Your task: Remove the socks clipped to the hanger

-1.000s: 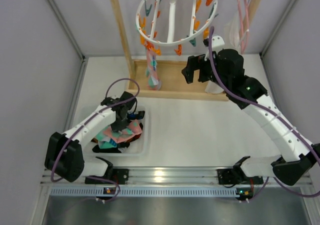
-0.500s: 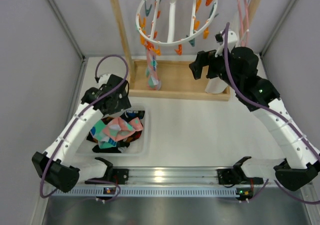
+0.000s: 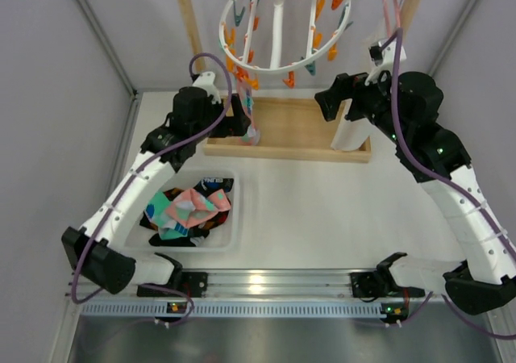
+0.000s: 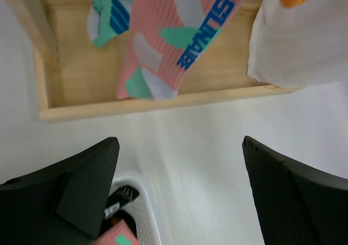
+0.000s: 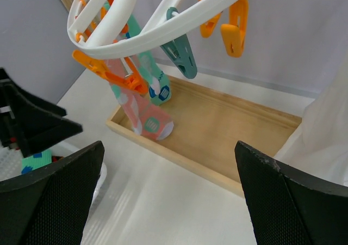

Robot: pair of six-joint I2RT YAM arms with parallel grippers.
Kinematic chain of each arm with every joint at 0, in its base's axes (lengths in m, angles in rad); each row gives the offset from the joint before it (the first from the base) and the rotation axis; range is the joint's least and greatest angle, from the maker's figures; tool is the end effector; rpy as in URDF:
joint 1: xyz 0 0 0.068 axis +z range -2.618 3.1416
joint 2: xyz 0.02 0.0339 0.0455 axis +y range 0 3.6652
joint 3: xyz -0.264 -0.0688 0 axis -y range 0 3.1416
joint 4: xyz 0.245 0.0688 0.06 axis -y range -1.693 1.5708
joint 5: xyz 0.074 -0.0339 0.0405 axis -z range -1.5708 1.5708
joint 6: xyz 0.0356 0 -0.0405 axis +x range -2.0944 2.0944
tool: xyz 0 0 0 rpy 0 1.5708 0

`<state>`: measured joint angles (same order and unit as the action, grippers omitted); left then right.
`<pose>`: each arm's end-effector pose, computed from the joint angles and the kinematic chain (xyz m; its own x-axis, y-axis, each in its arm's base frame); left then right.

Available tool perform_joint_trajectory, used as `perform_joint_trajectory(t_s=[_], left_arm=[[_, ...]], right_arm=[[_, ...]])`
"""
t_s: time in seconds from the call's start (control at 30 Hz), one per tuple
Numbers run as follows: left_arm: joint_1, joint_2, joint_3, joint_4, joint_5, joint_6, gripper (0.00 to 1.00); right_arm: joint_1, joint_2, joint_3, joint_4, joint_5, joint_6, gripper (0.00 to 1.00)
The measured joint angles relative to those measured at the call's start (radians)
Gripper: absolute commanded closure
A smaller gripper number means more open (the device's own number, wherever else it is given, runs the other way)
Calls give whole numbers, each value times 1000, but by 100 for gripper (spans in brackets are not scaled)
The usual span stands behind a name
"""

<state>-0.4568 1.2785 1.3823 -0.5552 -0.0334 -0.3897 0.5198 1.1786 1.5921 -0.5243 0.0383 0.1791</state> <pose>0.2518 -0.1224 0.4036 -0.5194 -0.1678 -0.8379 0.2341 0.9151 -0.3284 0.1988 0.1122 0.4987 -0.1770 0.1038 -0.9787 -0.4388 0.8818 0.1729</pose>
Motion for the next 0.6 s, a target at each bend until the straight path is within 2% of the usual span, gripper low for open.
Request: perform_joint_trajectory(t_s=[0.2,0.37,0.47,0.5,0.53,0.6], left_arm=[[0,208,-19,269,48,27,2],[0,290,-63,417,61,49,2],[0,330,-63,500,52,58,16],[0,338,-63,517,41,63,26],[-2,349,-63,534,26,69,46],[-7,367,-64,557,-17,83,61]], right_arm=[[-3,-35,0,-2,-29,3,1],[-6,-66,8,-21,-85,5,1],[-6,-64,26,-39,-126,3,1],[-6,-64,28,-43,-138,0,1],[-6,-64,33,-51,-146,-3,1],[-6,-63,41,-61,-155,-7,1]])
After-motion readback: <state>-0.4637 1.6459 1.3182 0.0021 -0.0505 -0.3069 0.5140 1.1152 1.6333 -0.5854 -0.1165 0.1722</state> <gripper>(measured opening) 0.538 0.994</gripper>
